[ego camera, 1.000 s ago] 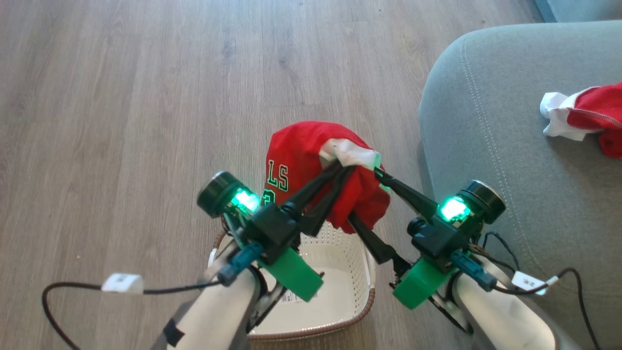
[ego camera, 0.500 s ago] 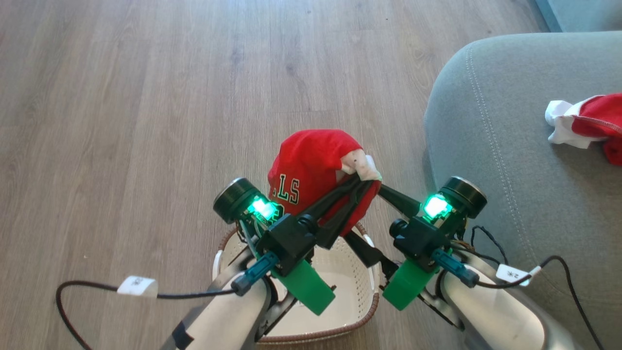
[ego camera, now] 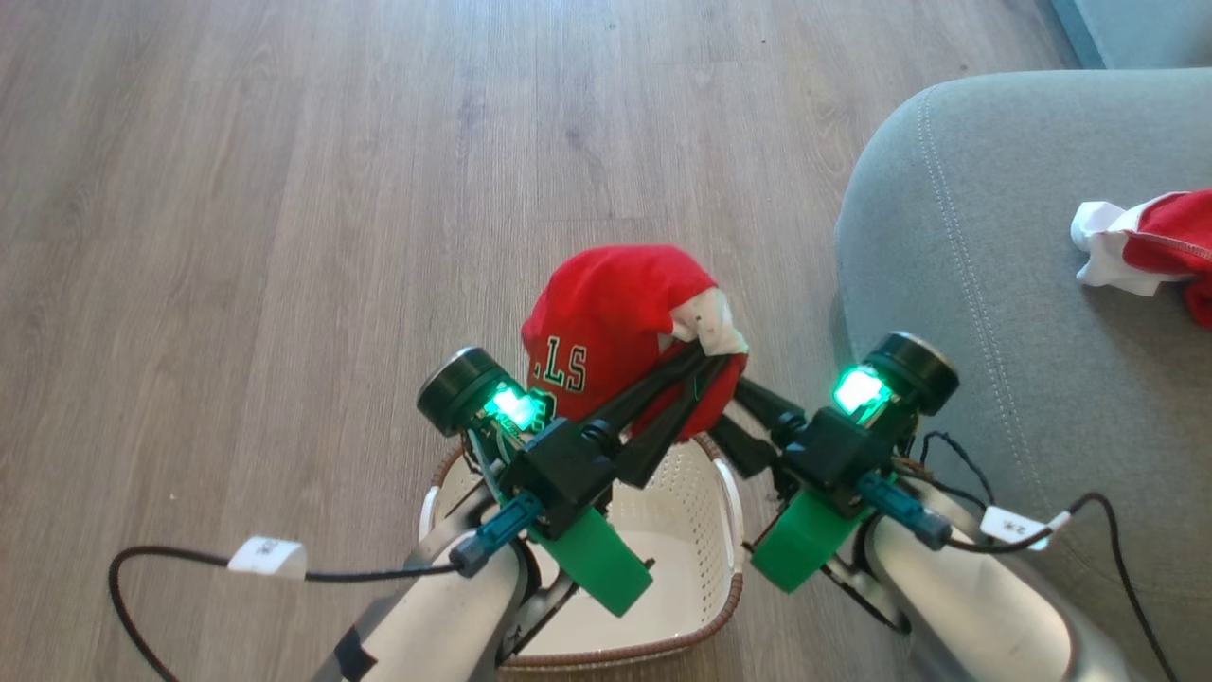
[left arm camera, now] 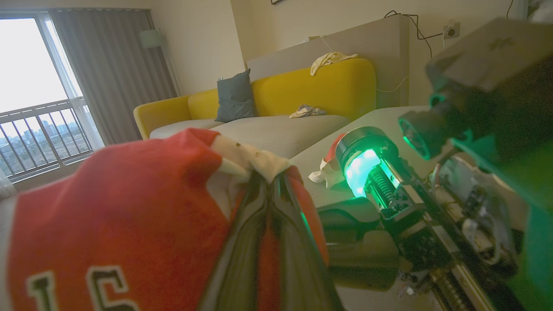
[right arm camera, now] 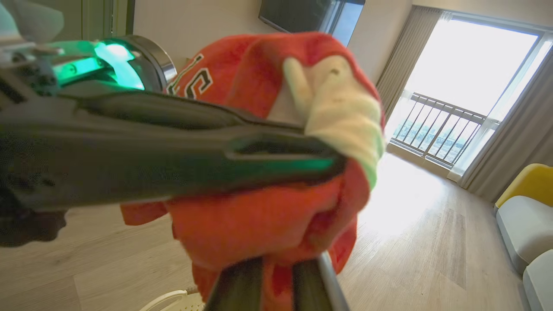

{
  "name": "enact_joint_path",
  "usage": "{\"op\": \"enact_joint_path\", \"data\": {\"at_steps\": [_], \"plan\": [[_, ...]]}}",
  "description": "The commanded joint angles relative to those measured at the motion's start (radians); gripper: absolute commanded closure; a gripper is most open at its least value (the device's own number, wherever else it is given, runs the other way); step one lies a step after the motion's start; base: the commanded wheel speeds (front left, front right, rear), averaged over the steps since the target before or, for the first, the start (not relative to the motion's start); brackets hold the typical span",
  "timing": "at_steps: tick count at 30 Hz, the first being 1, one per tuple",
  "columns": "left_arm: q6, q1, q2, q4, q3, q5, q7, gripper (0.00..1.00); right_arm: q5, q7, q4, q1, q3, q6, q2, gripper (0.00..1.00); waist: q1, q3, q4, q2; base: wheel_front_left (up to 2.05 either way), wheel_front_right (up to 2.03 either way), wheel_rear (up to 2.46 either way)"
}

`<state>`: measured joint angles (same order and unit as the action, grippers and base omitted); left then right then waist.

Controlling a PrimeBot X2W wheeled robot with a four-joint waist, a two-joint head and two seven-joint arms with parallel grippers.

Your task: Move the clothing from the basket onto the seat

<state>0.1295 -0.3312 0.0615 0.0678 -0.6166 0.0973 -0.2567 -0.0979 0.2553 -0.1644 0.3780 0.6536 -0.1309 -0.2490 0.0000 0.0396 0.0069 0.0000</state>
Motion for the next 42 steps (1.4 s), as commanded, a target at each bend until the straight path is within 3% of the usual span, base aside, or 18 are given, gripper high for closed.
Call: {"op": "enact_joint_path", "data": {"at_steps": [1,7,9,10,11,22,42], "plan": [[0.001,-0.054,0.002,-0.037,0.032,0.009,-0.005,1.0,-0.005,0.006,0.044,0.01,-0.011,0.0,0.018,1.0,0.0,-0.001,0.001,0.0,0.0,0.0,0.0],[0.001,-0.045,-0.001,-0.041,0.046,0.012,-0.005,1.0,-0.012,0.006,0.08,-0.026,-0.072,0.0,0.041,1.0,0.0,-0.005,0.002,0.0,0.0,0.0,0.0],[0.001,-0.044,-0.003,-0.046,0.062,0.009,-0.005,0.52,-0.015,0.006,0.09,-0.033,-0.089,0.0,0.046,1.0,0.0,-0.006,0.001,0.0,0.0,0.0,0.0],[0.0,-0.044,-0.004,-0.052,0.07,0.006,-0.005,0.11,-0.016,0.006,0.094,-0.037,-0.1,0.0,0.05,1.0,0.0,-0.006,0.001,0.0,0.0,0.0,0.0],[-0.001,-0.043,-0.005,-0.057,0.078,0.005,-0.005,0.0,-0.017,0.006,0.097,-0.041,-0.112,0.0,0.053,1.0,0.0,-0.006,0.001,0.0,0.0,0.0,0.0],[-0.013,-0.004,-0.01,-0.106,0.139,-0.011,-0.005,0.0,-0.004,0.006,0.123,-0.111,-0.278,0.0,0.069,1.0,0.0,-0.023,0.001,0.0,0.0,0.0,0.0],[0.0,0.119,0.042,0.077,0.095,-0.047,-0.005,0.0,0.032,0.006,0.161,-0.24,-0.558,0.0,0.09,1.0,0.0,-0.002,-0.054,0.0,0.0,0.0,0.0]]}}
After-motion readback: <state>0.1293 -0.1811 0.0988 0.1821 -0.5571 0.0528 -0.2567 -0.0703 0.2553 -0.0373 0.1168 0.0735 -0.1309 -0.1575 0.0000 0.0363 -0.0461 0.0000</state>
